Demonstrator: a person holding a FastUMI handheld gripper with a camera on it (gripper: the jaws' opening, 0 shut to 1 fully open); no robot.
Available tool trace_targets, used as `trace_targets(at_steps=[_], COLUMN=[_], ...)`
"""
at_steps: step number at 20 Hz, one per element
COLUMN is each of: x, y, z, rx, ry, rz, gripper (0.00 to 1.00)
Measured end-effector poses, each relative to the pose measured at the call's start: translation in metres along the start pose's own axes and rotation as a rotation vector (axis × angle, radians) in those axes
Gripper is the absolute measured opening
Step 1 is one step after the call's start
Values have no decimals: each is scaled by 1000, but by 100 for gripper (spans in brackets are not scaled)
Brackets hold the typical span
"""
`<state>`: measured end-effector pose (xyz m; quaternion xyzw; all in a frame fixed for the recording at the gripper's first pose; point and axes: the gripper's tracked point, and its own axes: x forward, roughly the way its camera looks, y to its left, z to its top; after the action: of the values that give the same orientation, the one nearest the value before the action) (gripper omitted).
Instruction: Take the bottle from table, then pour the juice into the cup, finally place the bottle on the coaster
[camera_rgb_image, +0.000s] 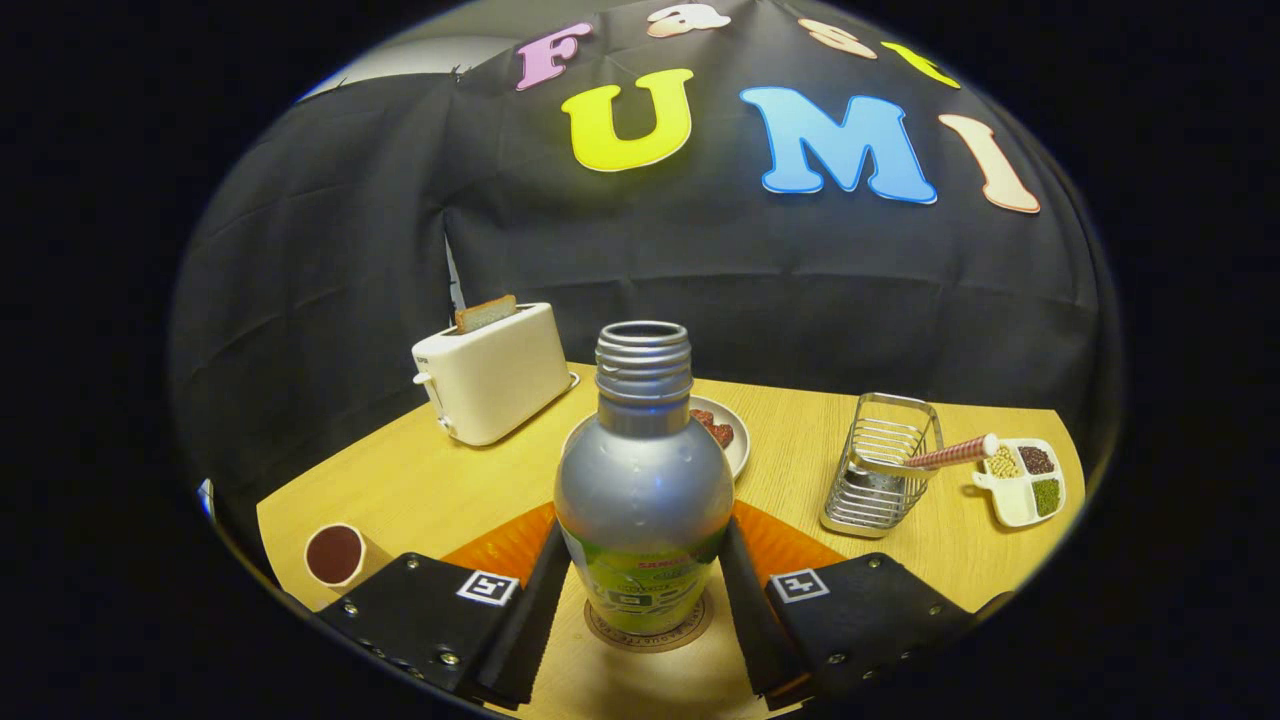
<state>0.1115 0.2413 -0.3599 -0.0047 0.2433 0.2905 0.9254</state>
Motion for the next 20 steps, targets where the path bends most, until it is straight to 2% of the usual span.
trace_targets(at_steps=[11, 15, 16, 18, 20], x=[7, 3, 1, -3, -12], y=[-2, 1, -1, -2, -1], z=[-11, -18, -13, -3, 9], rx=[-53, -36, -39, -38, -36], ry=[-24, -2, -15, -40, -64], rz=[-35, -32, -44, -59, -65], gripper=[78, 83, 91, 98, 98])
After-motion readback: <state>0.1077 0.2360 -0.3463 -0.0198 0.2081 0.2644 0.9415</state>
